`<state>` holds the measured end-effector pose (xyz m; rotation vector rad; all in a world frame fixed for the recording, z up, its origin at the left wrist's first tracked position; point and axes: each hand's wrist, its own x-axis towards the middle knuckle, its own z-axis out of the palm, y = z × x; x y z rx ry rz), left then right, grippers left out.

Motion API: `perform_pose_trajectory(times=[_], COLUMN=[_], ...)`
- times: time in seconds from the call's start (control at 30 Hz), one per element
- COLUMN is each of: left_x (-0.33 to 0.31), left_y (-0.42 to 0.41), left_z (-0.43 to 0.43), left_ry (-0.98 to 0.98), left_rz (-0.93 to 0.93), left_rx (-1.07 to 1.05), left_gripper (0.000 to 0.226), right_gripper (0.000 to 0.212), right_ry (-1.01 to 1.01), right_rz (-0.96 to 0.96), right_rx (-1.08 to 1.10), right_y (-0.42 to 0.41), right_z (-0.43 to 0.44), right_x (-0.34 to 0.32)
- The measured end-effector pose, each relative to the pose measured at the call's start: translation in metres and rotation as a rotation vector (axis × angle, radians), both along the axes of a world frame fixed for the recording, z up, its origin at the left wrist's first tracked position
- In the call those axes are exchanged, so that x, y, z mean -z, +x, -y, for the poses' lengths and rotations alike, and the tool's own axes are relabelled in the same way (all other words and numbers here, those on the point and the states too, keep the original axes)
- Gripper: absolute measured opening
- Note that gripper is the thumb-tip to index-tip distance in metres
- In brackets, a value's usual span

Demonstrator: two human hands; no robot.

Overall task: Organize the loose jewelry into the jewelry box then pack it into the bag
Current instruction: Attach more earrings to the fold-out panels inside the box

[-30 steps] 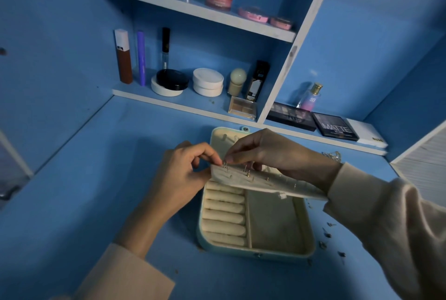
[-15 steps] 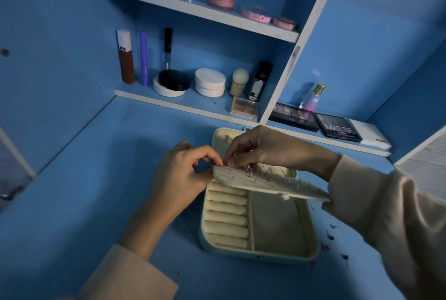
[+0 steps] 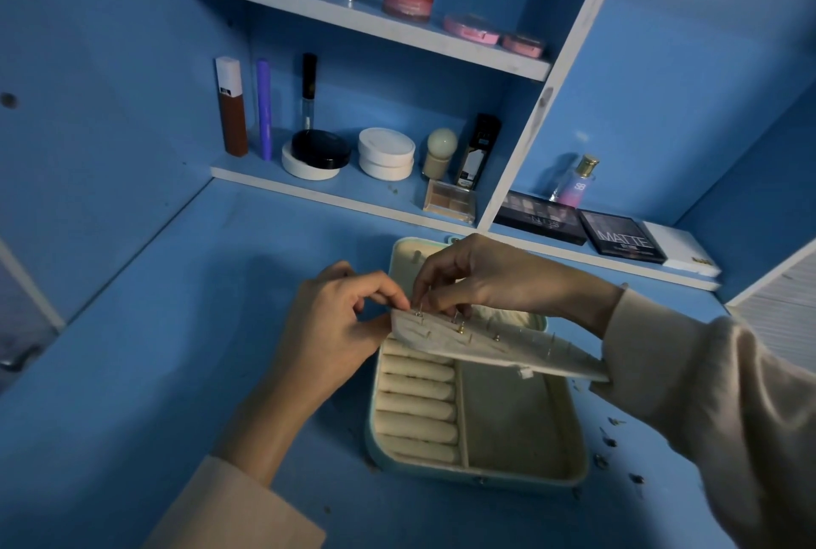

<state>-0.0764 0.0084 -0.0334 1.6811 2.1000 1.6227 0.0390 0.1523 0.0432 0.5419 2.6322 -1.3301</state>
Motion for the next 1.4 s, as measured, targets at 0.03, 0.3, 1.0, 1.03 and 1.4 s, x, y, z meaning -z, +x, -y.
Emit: perform_pose_trajectory(times=[0.03,0.3,1.0,1.03,1.4], left_x=[0.0,0.0,-0.01,-0.009,-0.007], left_y=[0.0,0.001,0.012,0.012,0.014], left_z=[0.0,0.002,-0.004,-0.005,-0.011], left_ry=[0.007,0.035,-0.025,-0.022,-0.045], left_rz=[-0.001,-0.036,0.445,0.461,0.396], left_rx=[0.0,-0.025,0.027,0.024,-0.022], left_gripper=[0.034,0.023,0.022,0.022,0.025], right_gripper=[0.01,0.009,0.019,0.023,0.014], right_ry=[-0.003,0.025,-0.094,-0.092,0.192], right_rz=[-0.001,0.056,-0.213,-0.219,-0.189], right_rx=[0.007,0.03,0.601,0.645,0.706], right_y=[0.0,-0.005,0.087,0.094,0.153], right_z=[0.001,0.002,-0.037,-0.036,-0.006], right_x=[0.0,0.002,-0.002,0.0,0.024])
